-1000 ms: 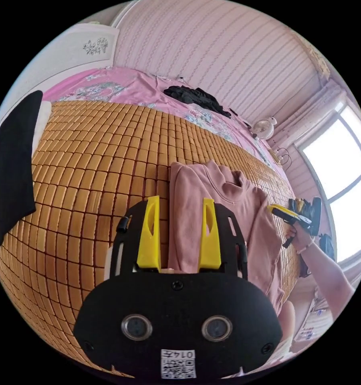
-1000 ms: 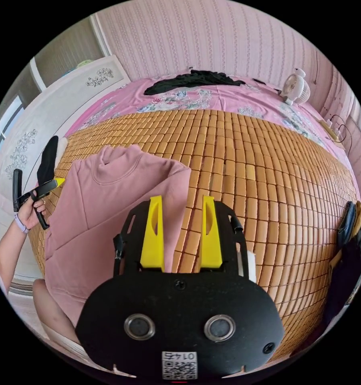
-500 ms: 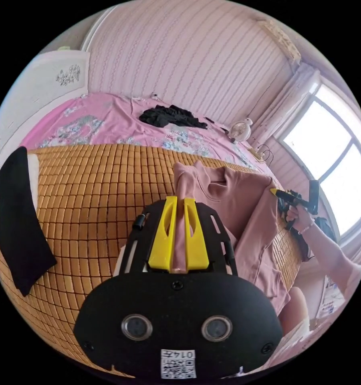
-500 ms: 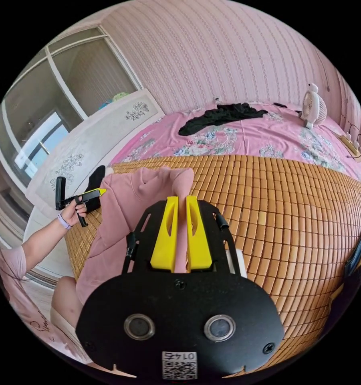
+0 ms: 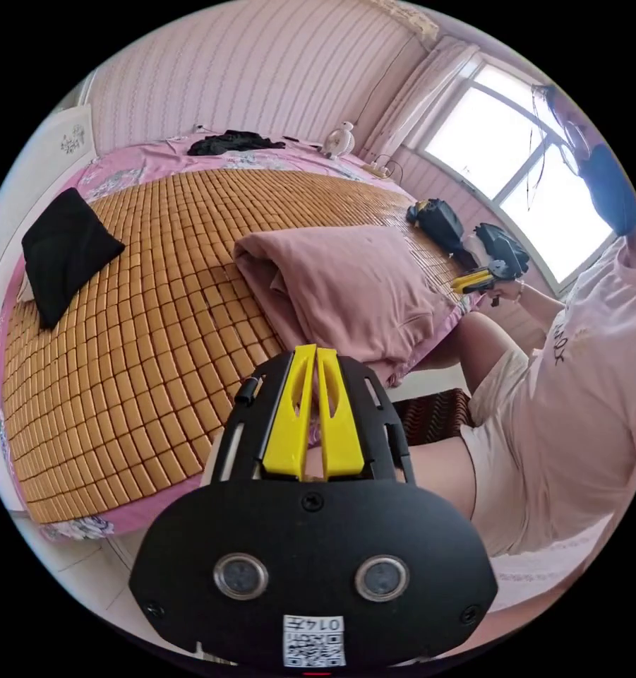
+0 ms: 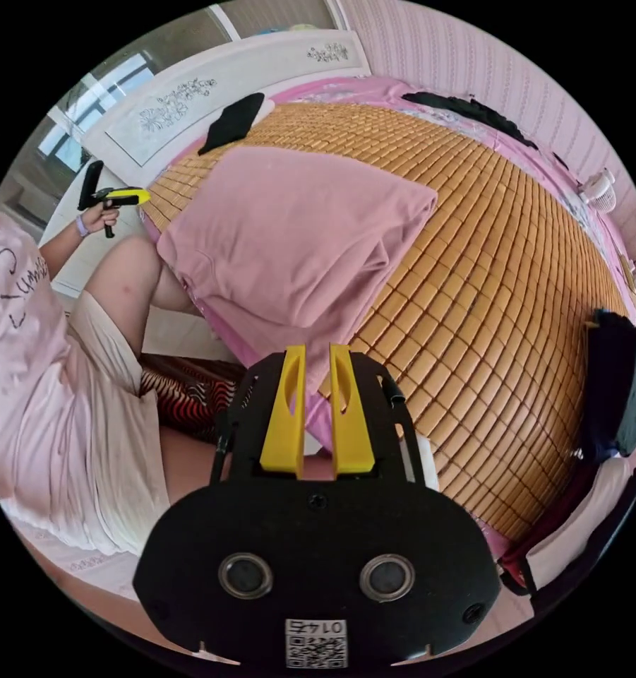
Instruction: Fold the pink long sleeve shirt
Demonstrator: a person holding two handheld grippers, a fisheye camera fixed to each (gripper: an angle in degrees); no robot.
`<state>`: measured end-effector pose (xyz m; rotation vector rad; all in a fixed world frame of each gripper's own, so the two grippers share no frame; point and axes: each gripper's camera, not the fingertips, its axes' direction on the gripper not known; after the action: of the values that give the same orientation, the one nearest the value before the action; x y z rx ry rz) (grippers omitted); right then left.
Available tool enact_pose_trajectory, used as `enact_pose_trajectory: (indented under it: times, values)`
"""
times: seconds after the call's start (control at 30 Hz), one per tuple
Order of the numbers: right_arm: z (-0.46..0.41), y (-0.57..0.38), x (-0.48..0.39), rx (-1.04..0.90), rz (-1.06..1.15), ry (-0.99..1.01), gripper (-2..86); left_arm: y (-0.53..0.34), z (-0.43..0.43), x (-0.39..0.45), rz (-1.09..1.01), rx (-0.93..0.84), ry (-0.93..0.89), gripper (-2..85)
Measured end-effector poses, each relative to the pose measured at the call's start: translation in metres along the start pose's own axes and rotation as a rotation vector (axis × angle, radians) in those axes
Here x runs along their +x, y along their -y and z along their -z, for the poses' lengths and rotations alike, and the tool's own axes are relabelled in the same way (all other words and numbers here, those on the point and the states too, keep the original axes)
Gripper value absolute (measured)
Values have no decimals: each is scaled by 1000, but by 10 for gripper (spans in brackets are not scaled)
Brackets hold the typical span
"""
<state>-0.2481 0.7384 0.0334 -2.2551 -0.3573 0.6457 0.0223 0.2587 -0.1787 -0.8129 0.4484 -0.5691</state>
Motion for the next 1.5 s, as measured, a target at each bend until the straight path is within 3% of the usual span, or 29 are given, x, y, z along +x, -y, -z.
enact_pose_trajectory:
  times: [0.2, 0.37, 0.47, 0.6, 0.7, 1.07, 1.27, 1.33, 1.5]
  values:
    - [-3, 83, -62, 28, 96, -23, 21, 19, -22, 89, -84, -26, 175, -10]
    - [-9, 187, -130, 111, 303, -119, 0, 79, -90, 154, -143, 108, -5, -10]
    - [-17, 265, -163, 57, 380, -185, -3, 106, -140, 201, -230, 63, -88, -10]
    - [-48, 373, -196, -100, 486, -303, -3, 102, -206, 252, -411, -159, 72, -10]
    - [-106, 436, -211, -339, 550, -362, -4, 88, -208, 277, -522, -59, 135, -10]
    - [-170, 551, -257, -673, 515, -409, -4, 106, -209, 297, -470, -109, -4, -10]
    - [-199, 592, -269, -828, 511, -419, -5, 95, -196, 336, -650, -116, -29, -10]
    - [-212, 601, -274, -884, 528, -444, -5, 93, -211, 341, -668, -197, -24, -10]
    - [-223, 609, -277, -908, 533, -481, -6, 98, -210, 342, -646, -193, -68, -10]
